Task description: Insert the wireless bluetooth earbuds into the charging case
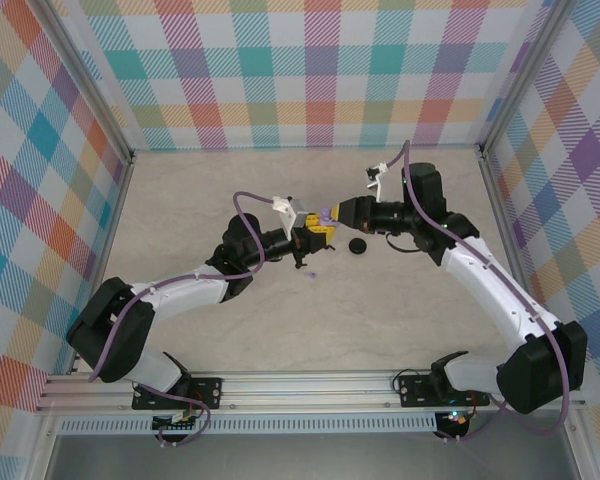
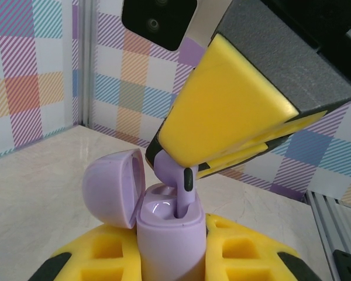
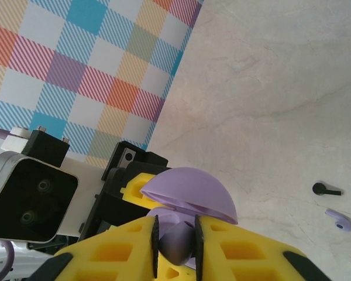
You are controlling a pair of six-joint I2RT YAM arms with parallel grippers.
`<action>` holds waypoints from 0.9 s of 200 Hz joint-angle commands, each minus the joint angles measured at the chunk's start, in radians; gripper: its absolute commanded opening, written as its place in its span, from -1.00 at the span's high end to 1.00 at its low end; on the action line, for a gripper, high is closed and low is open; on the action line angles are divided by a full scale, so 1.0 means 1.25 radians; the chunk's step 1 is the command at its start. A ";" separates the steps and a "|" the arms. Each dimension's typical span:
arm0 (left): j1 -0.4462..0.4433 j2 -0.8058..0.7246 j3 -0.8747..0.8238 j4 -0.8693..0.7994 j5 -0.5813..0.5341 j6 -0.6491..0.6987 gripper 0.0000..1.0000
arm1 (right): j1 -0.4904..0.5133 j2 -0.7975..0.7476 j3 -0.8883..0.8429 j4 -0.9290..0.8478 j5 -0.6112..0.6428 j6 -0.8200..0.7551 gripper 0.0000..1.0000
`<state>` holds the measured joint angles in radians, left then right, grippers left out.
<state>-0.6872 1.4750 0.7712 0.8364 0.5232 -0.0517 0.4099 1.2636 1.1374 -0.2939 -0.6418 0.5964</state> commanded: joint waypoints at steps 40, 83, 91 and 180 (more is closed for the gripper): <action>-0.015 -0.016 0.043 0.008 0.053 0.007 1.00 | 0.018 0.032 0.109 -0.151 -0.029 -0.125 0.25; -0.015 -0.001 0.061 -0.008 0.082 -0.022 1.00 | 0.037 0.063 0.195 -0.270 -0.042 -0.242 0.22; -0.014 0.002 0.062 -0.006 0.090 -0.030 1.00 | 0.039 0.070 0.214 -0.299 -0.044 -0.267 0.20; -0.015 0.030 0.110 -0.045 0.198 -0.081 1.00 | 0.059 0.098 0.312 -0.464 -0.030 -0.462 0.07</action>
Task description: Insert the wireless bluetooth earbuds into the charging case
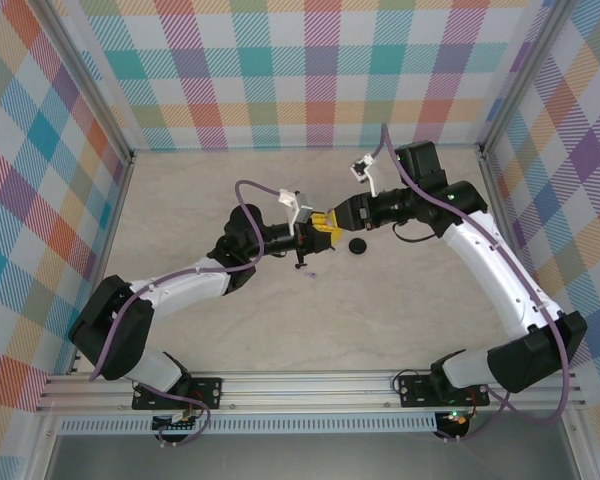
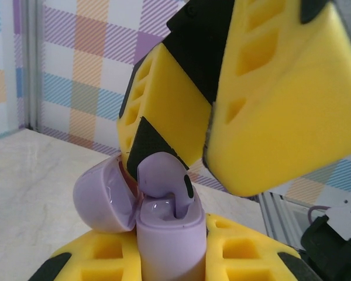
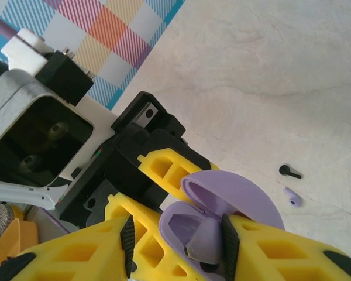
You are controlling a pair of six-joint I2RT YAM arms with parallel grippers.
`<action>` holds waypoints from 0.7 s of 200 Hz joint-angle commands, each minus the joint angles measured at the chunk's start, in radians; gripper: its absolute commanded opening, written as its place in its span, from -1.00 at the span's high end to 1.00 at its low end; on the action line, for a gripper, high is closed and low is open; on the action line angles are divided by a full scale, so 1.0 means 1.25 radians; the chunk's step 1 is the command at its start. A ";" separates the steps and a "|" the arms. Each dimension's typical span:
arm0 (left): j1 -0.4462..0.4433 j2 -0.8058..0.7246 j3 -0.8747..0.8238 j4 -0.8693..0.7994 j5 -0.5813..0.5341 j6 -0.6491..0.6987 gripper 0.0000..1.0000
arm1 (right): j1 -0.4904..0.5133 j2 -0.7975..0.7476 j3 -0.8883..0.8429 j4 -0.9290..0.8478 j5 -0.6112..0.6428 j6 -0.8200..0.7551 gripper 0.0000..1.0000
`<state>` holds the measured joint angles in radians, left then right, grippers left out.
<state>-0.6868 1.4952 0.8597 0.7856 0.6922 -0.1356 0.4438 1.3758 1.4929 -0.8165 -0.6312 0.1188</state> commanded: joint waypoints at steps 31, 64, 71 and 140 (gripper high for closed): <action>-0.015 0.020 0.050 -0.020 0.070 -0.021 1.00 | 0.044 0.007 0.040 -0.062 0.028 -0.104 0.06; -0.015 0.020 0.050 -0.053 0.041 0.001 1.00 | 0.046 -0.013 0.034 -0.047 0.126 -0.095 0.05; -0.015 0.022 0.049 -0.052 0.046 -0.001 1.00 | 0.046 -0.017 0.034 -0.044 0.131 -0.095 0.04; -0.015 0.029 0.054 -0.072 0.055 0.008 1.00 | 0.046 -0.045 0.031 -0.011 0.156 -0.071 -0.04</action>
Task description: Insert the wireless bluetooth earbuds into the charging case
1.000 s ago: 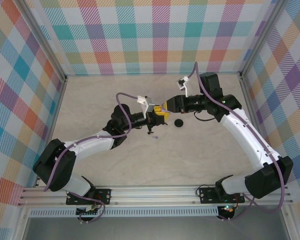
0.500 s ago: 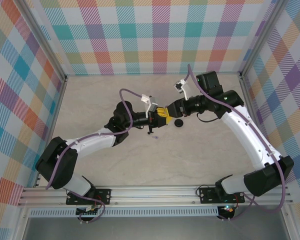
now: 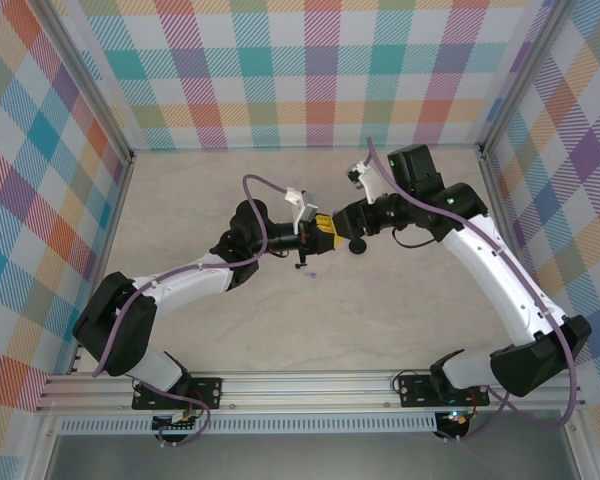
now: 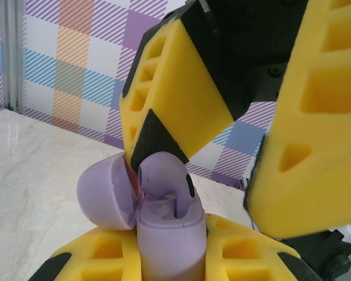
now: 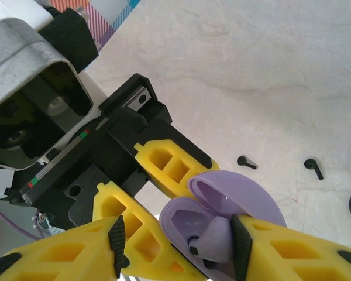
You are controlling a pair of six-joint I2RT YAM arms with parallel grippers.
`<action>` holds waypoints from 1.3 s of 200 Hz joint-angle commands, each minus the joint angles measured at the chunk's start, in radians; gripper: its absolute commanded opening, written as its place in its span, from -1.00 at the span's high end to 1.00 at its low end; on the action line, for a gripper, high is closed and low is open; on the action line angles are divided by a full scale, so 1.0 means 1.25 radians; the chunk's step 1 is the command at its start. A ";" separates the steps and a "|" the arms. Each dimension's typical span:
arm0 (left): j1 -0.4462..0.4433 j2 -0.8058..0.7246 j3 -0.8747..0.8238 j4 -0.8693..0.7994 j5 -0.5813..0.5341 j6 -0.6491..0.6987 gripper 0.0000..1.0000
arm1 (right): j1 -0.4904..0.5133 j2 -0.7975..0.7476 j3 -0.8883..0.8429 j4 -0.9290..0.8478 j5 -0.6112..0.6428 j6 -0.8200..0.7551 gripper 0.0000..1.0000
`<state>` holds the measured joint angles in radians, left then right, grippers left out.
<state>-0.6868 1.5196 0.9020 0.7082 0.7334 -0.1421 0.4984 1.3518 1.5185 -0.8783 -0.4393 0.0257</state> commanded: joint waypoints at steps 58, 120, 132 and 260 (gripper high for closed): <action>-0.015 0.008 0.016 -0.012 0.018 0.017 1.00 | 0.003 -0.028 0.017 0.036 0.019 0.009 -0.04; -0.014 -0.004 0.018 -0.003 0.023 0.014 1.00 | 0.004 -0.016 0.009 0.007 -0.012 -0.001 0.02; -0.014 -0.005 0.018 -0.003 0.021 0.015 1.00 | 0.003 -0.014 0.006 0.001 -0.021 -0.004 0.04; -0.015 -0.014 0.023 -0.032 0.010 0.031 1.00 | 0.003 -0.007 -0.024 -0.003 0.034 0.013 0.07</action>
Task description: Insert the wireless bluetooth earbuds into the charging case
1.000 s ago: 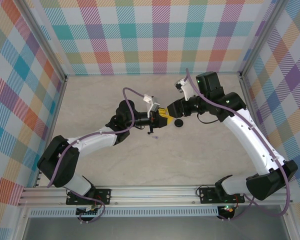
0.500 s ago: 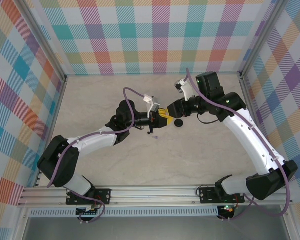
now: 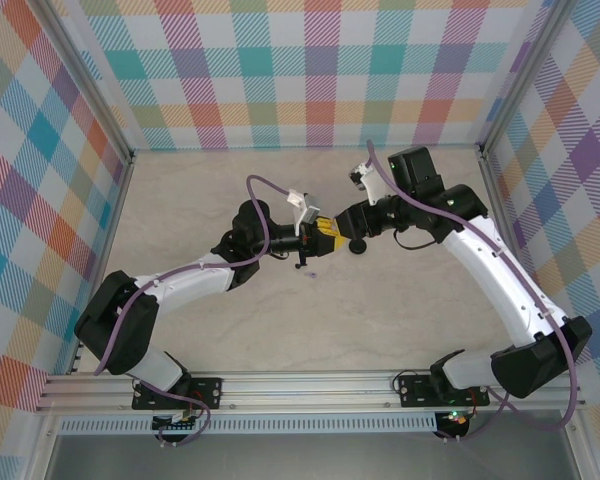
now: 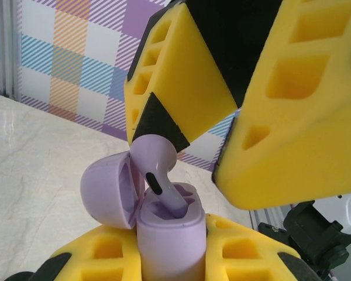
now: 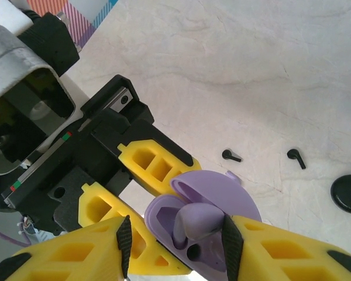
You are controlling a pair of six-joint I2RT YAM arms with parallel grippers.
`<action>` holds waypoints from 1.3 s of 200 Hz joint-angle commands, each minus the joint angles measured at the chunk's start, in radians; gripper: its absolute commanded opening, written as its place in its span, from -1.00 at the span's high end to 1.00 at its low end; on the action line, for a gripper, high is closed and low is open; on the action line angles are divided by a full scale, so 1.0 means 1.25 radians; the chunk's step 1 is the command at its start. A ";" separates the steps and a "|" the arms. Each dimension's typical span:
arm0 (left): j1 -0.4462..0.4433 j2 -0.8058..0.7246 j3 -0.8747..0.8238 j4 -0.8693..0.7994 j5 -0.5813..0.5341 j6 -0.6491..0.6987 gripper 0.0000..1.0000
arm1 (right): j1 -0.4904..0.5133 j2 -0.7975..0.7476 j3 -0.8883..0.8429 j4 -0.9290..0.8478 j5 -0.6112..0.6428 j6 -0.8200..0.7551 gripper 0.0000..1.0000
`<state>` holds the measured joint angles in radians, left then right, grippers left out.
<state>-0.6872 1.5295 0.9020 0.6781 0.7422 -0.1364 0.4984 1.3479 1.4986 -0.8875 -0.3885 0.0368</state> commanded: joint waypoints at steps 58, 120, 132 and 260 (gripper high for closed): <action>-0.015 -0.032 0.021 -0.023 -0.002 0.044 1.00 | 0.003 -0.001 -0.012 -0.007 0.020 0.030 0.14; -0.014 -0.041 0.022 -0.028 0.002 0.055 1.00 | 0.004 0.015 -0.022 0.000 0.019 0.077 0.27; -0.014 -0.043 0.023 -0.032 0.000 0.058 1.00 | 0.004 0.015 -0.025 -0.004 0.023 0.078 0.31; -0.015 -0.020 0.040 -0.035 0.073 0.046 1.00 | 0.004 0.004 -0.024 -0.013 -0.116 0.004 0.37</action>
<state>-0.6872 1.5116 0.9020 0.6006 0.7704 -0.0849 0.4915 1.3586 1.4620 -0.8806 -0.4202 0.1104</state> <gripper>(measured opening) 0.185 0.295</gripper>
